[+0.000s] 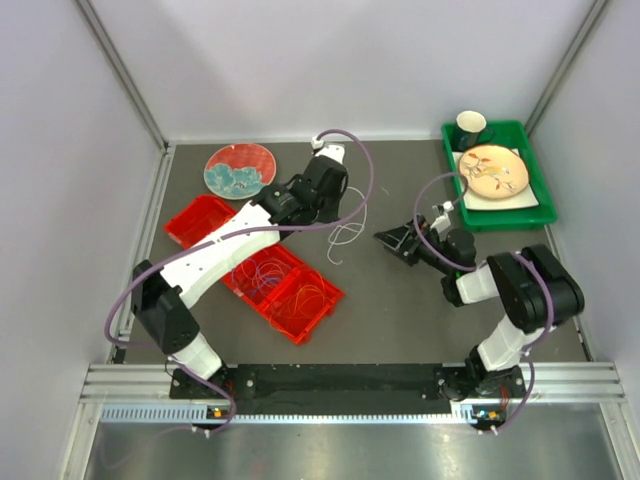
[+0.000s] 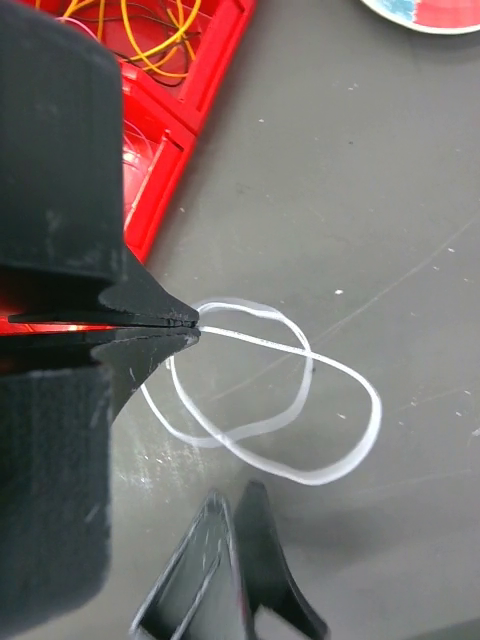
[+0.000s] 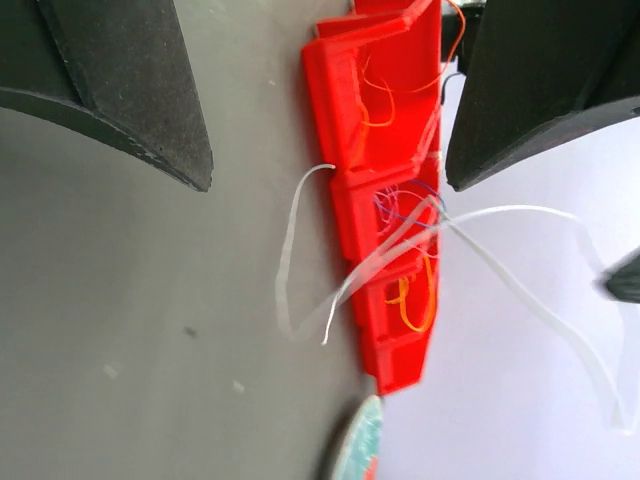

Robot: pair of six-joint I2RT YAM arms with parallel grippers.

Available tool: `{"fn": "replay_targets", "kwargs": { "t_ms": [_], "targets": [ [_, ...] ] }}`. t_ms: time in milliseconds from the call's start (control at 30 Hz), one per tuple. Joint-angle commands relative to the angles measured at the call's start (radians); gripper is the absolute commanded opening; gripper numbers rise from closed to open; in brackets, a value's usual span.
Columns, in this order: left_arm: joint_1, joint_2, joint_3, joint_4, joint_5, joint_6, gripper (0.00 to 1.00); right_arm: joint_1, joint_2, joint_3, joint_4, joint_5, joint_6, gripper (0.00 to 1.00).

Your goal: Untangle the cables

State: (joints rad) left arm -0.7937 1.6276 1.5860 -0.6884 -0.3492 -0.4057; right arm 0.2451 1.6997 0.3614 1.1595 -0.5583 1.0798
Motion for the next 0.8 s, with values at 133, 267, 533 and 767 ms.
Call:
{"fn": "replay_targets", "kwargs": {
  "t_ms": [133,267,533,767],
  "targets": [
    [0.001,-0.100,-0.127,0.061,0.015,-0.033,0.00,0.034,-0.215,-0.050,-0.073,0.054,-0.116,0.99],
    [0.001,-0.114,-0.178,0.092,0.081,-0.022,0.00,0.062,-0.287,-0.050,-0.121,0.043,-0.171,0.99],
    [0.001,-0.072,-0.162,0.079,0.188,0.008,0.00,0.180,-0.387,0.053,-0.415,0.126,-0.377,0.99],
    [-0.001,-0.049,-0.147,0.089,0.283,-0.004,0.00,0.215,-0.312,0.103,-0.435,0.150,-0.408,0.93]
  ]
}}
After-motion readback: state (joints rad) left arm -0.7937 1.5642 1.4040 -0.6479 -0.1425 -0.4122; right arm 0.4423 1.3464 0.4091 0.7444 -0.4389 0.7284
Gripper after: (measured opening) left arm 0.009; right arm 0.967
